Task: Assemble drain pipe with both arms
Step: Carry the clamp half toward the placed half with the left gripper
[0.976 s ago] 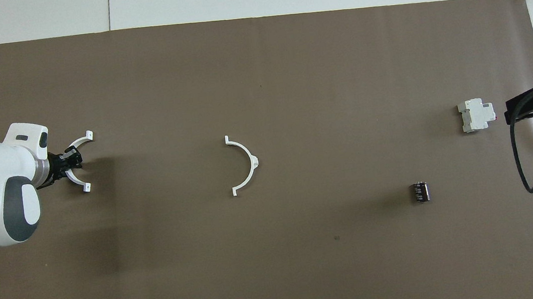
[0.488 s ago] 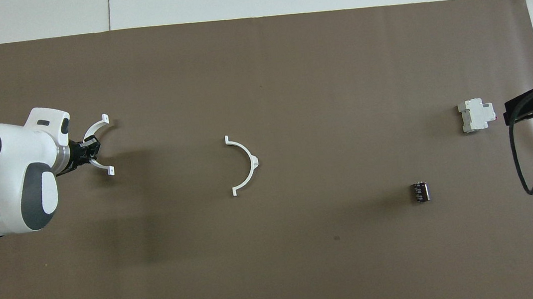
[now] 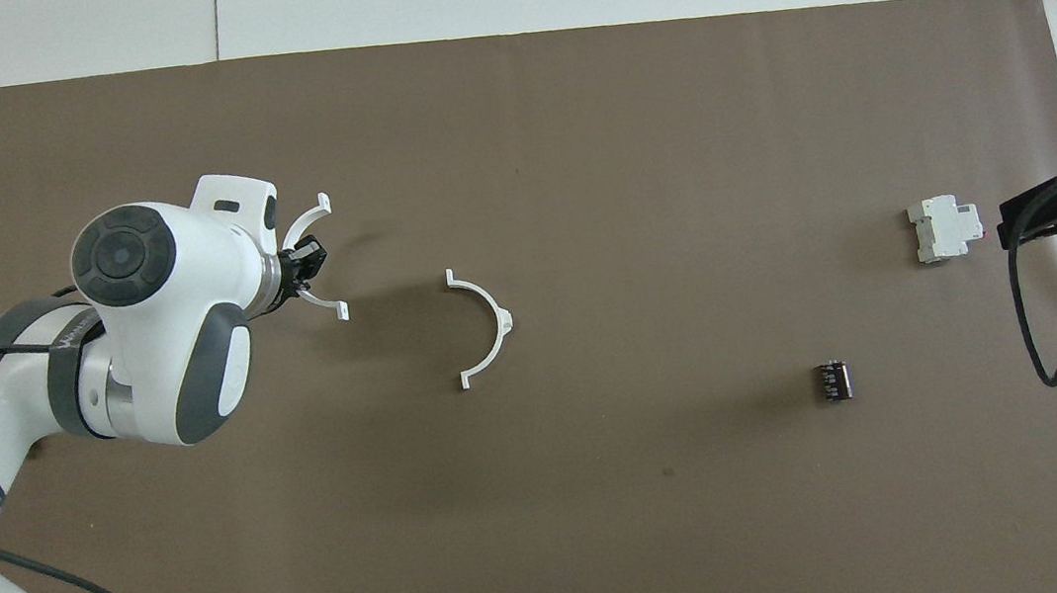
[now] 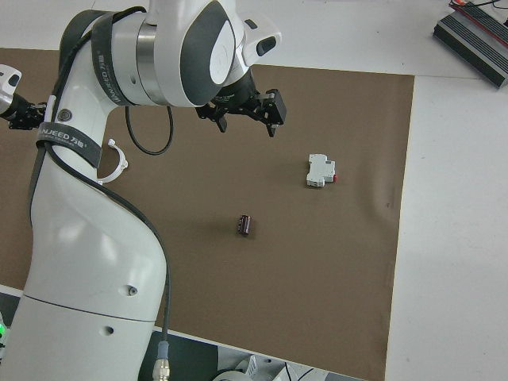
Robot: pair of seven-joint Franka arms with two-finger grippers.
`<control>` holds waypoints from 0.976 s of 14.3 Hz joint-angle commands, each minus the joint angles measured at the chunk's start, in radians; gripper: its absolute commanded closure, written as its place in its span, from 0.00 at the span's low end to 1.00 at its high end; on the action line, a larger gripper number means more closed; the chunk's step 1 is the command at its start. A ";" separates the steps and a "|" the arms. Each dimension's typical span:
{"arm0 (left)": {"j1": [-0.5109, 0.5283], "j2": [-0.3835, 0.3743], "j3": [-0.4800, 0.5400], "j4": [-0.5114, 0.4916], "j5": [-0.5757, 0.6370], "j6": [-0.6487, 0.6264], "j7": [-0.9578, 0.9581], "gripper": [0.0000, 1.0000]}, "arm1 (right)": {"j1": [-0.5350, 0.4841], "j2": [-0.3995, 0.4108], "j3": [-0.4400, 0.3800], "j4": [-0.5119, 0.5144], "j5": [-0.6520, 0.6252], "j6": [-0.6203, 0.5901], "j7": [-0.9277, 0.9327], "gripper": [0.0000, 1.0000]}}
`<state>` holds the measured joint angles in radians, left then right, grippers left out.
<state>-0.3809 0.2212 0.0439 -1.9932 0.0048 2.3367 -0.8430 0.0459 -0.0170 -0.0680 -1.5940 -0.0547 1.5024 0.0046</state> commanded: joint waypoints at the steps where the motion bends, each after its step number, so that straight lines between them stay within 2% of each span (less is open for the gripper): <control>1: -0.088 -0.003 0.022 -0.041 -0.012 0.026 -0.096 1.00 | -0.014 -0.026 0.007 -0.032 0.018 0.021 -0.029 0.00; 5: -0.170 0.056 0.024 -0.072 -0.011 0.124 -0.237 1.00 | -0.014 -0.027 0.007 -0.032 0.018 0.021 -0.029 0.00; 9: -0.199 0.060 0.025 -0.108 0.032 0.130 -0.229 1.00 | -0.014 -0.027 0.007 -0.032 0.018 0.021 -0.029 0.00; 14: -0.204 0.056 0.024 -0.107 0.067 0.110 -0.185 1.00 | -0.014 -0.027 0.007 -0.032 0.018 0.021 -0.029 0.00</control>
<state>-0.5610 0.2913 0.0503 -2.0739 0.0576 2.4459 -1.0559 0.0459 -0.0174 -0.0680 -1.5944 -0.0547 1.5024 0.0046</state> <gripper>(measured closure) 0.930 0.000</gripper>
